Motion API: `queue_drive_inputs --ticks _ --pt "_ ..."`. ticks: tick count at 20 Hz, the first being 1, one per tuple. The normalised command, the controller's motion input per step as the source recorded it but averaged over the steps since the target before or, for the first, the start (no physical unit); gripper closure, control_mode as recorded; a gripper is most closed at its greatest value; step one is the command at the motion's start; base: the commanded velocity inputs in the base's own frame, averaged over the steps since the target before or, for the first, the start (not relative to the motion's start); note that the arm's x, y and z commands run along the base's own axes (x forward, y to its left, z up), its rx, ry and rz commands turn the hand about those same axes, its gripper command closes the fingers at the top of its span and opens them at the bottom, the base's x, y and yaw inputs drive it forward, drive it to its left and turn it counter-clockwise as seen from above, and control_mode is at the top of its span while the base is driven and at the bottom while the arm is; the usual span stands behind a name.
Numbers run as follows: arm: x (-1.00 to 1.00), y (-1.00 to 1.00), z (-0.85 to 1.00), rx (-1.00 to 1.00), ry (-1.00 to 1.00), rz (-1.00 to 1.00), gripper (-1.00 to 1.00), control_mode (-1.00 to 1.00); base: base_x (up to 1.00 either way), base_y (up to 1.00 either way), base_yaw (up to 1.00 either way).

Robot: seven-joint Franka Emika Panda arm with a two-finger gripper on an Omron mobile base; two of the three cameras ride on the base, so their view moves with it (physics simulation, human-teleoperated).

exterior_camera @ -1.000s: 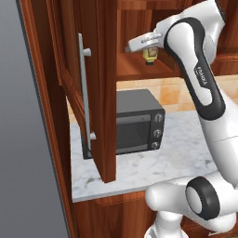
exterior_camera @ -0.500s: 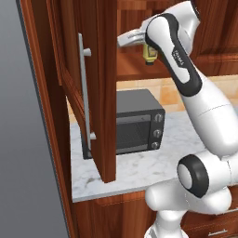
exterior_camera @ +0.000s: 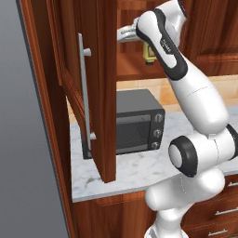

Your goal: Move the oil and vinegar bottle and mustard from the cabinet to the dining counter.

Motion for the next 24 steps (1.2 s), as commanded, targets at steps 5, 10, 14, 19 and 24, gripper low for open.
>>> queue_drive_inputs --ticks 5,10,14,19,24 --pt "0.34 0.22 -0.01 0.00 0.00 0.05 -1.00 -1.00 0.00 0.00 0.00" --pt "0.30 0.08 0.00 0.00 0.00 0.03 -1.00 -1.00 0.00 0.00 0.00" --pt "0.32 0.00 -0.02 0.00 0.00 0.01 -1.00 -1.00 0.00 0.00 0.00" --pt "0.27 0.01 -0.19 0.00 0.00 0.00 -1.00 -1.00 0.00 0.00 0.00" --pt "0.17 0.03 -0.18 0.00 0.00 0.00 -1.00 -1.00 0.00 0.00 0.00"
